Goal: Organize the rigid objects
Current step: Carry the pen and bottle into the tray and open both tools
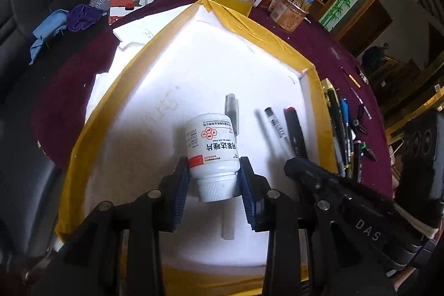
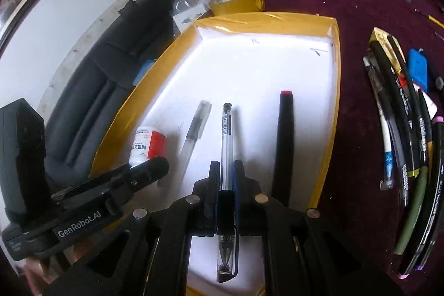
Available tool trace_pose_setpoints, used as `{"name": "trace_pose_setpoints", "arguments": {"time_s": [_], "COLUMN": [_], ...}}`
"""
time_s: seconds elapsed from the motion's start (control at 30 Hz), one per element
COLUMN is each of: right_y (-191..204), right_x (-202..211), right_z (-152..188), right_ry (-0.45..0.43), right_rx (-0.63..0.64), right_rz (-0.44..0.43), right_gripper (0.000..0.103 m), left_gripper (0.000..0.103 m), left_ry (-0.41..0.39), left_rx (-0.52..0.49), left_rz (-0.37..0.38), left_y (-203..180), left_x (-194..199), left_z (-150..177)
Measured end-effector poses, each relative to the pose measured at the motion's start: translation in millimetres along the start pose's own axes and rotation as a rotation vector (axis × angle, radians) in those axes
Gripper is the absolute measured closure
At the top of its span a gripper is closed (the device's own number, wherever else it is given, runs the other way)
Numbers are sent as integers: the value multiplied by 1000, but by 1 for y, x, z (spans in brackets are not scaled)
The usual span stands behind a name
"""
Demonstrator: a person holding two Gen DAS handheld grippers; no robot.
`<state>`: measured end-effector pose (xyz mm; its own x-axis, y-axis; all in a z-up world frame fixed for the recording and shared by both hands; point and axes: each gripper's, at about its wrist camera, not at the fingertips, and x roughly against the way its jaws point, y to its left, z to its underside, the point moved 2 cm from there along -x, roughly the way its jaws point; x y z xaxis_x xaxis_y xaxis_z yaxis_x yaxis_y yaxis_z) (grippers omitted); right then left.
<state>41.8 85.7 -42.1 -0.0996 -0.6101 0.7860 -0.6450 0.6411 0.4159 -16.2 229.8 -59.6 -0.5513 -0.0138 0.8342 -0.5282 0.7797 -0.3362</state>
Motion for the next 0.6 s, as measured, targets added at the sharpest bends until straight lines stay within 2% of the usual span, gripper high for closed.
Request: {"name": "trace_pose_setpoints", "arguments": {"time_s": [0.07, 0.13, 0.2, 0.27, 0.5, 0.6], "right_y": [0, -2, -2, -4, -32, -55], "right_x": [-1, -2, -1, 5, 63, 85], "right_z": [1, -3, -4, -4, 9, 18], "right_ry": [4, 8, 13, -1, -149, -194], "right_rx": [10, 18, 37, 33, 36, 22], "right_rz": [27, 58, 35, 9, -138, -148], "right_gripper": [94, 87, 77, 68, 67, 63], "left_gripper": [70, 69, 58, 56, 56, 54], "left_ry": [-4, -1, -8, -25, -86, -103], "left_rx": [8, 15, 13, 5, -29, -89], "left_rz": [-6, -10, 0, -9, 2, 29], "left_y": [1, 3, 4, 1, -23, -52], "left_x": [-2, -2, -1, 4, 25, 33], "left_z": [-2, -2, -2, 0, 3, 7]}}
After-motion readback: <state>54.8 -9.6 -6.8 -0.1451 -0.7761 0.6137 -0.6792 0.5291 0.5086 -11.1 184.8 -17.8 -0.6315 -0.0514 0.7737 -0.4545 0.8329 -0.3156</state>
